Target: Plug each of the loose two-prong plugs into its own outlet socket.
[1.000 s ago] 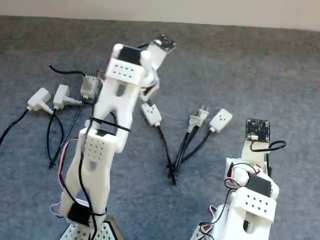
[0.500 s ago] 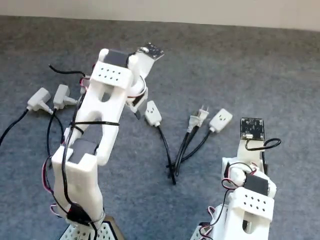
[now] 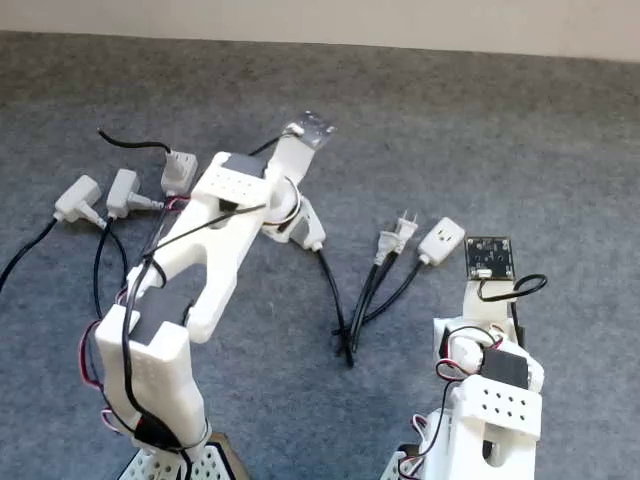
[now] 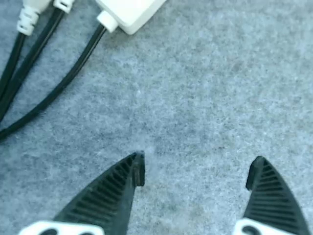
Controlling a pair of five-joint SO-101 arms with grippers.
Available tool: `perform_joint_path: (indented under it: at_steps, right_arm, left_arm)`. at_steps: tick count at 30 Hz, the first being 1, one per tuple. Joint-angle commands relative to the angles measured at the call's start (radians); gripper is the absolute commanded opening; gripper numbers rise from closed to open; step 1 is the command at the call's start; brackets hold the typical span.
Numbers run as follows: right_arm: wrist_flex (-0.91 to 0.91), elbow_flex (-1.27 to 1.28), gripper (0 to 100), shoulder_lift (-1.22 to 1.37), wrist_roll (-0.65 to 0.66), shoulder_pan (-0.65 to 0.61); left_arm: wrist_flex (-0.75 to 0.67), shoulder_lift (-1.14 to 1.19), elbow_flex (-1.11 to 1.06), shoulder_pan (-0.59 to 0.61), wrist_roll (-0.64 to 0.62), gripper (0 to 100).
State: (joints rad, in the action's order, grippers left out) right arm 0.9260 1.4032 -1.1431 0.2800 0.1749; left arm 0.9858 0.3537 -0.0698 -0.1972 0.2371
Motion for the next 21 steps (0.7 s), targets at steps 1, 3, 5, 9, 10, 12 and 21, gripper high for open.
perform_joint_path:
  at_steps: [1,3,5,9,10,12,21]
  right_arm:
    - [-0.016,-0.007,32.4,-0.016,0.006,-0.010]
    - [-0.016,-0.007,32.4,-0.016,0.006,-0.010]
    - [-0.016,-0.007,32.4,-0.016,0.008,-0.010]
    - [-0.015,-0.007,32.4,-0.013,0.008,-0.010]
    - [-0.015,-0.007,32.4,-0.013,0.008,-0.010]
    - [-0.015,-0.007,32.4,-0.012,0.008,-0.010]
    - [-0.015,-0.005,32.4,-0.012,0.008,-0.042]
  left_arm:
    - [-0.051,-0.021,-0.033,0.062,-0.002,21]
    - [-0.054,-0.021,-0.038,0.087,0.000,21]
    - [-0.058,-0.018,-0.042,0.101,0.031,21]
    - [-0.060,0.039,-0.030,0.142,0.038,21]
    - [-0.060,0.059,-0.027,0.157,0.040,21]
    - [-0.055,0.101,-0.001,0.183,0.040,21]
    - [0.063,0.125,0.170,0.297,0.040,21]
